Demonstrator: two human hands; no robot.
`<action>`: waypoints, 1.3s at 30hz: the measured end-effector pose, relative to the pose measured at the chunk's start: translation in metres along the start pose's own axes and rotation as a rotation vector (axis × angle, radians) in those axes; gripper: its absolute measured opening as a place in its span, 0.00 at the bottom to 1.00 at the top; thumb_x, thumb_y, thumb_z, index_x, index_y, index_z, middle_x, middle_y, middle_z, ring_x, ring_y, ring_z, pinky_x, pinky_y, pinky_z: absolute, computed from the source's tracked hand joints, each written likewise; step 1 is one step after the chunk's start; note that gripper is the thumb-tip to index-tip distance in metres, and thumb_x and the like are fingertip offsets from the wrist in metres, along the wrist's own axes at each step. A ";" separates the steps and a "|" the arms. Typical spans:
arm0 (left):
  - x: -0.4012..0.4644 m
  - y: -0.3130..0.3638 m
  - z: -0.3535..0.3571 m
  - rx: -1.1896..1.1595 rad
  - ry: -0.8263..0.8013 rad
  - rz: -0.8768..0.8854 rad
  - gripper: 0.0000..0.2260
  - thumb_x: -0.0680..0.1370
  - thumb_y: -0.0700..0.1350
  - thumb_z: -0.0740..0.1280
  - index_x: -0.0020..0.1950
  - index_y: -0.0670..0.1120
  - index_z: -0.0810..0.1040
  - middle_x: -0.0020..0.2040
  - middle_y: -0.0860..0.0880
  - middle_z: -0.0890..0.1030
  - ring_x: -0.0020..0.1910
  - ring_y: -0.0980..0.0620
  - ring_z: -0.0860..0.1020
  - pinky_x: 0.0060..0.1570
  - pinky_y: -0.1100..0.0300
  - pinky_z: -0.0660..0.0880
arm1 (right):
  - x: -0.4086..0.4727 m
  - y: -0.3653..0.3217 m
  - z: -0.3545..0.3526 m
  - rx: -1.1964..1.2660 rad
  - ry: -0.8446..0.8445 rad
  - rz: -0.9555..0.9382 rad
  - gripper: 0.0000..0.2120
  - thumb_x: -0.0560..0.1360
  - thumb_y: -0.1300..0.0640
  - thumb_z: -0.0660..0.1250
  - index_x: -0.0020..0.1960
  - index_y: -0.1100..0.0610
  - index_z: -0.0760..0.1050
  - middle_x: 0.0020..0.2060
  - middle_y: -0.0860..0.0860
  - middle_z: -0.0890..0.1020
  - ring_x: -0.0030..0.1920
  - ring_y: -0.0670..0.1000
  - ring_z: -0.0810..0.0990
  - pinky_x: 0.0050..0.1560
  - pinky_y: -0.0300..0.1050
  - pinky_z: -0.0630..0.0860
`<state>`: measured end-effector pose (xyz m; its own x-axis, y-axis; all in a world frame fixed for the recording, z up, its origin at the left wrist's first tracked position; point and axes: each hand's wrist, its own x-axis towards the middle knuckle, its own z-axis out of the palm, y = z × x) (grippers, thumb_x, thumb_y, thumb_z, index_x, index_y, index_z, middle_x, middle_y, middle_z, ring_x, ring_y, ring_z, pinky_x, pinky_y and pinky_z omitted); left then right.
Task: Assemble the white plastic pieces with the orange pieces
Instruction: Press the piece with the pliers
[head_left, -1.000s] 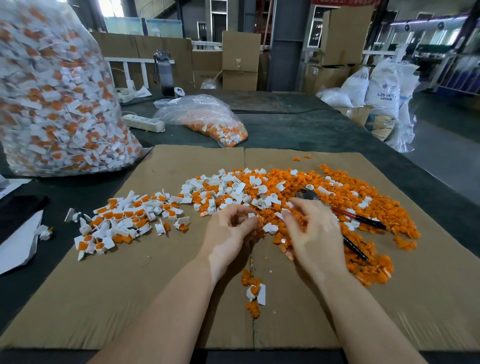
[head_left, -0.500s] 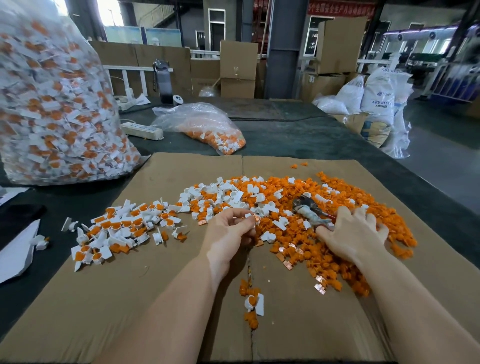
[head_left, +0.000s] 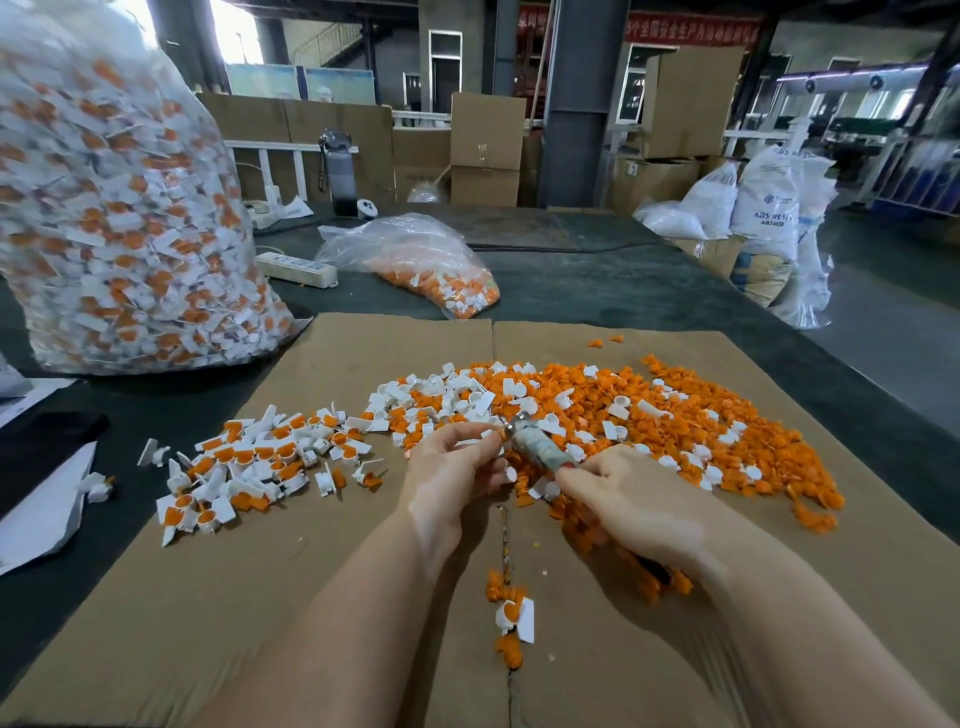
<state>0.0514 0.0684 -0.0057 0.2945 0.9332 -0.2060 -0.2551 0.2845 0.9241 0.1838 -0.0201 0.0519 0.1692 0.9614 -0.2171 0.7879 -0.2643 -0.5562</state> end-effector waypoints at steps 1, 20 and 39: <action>0.000 0.000 0.000 -0.007 0.003 -0.006 0.04 0.77 0.37 0.66 0.51 0.40 0.77 0.37 0.41 0.78 0.33 0.50 0.77 0.35 0.61 0.78 | 0.000 -0.001 0.000 0.010 -0.008 -0.003 0.19 0.80 0.50 0.55 0.34 0.57 0.66 0.29 0.53 0.67 0.27 0.49 0.64 0.31 0.43 0.60; -0.004 0.002 0.000 -0.027 0.075 0.001 0.04 0.76 0.35 0.66 0.50 0.40 0.76 0.39 0.43 0.80 0.32 0.54 0.78 0.33 0.65 0.78 | 0.007 -0.004 0.016 -0.065 0.055 -0.020 0.18 0.79 0.40 0.52 0.40 0.52 0.66 0.36 0.49 0.72 0.35 0.48 0.71 0.34 0.42 0.65; -0.014 -0.009 -0.003 0.403 0.059 0.268 0.11 0.79 0.40 0.64 0.59 0.50 0.80 0.52 0.50 0.83 0.55 0.54 0.79 0.59 0.61 0.73 | 0.019 0.076 -0.002 -0.495 0.628 0.217 0.22 0.74 0.35 0.57 0.47 0.54 0.71 0.42 0.48 0.73 0.42 0.49 0.71 0.37 0.43 0.69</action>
<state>0.0471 0.0534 -0.0116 0.2114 0.9762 0.0488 0.0660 -0.0641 0.9958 0.2487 -0.0221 0.0072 0.5307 0.7960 0.2911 0.8447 -0.5251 -0.1038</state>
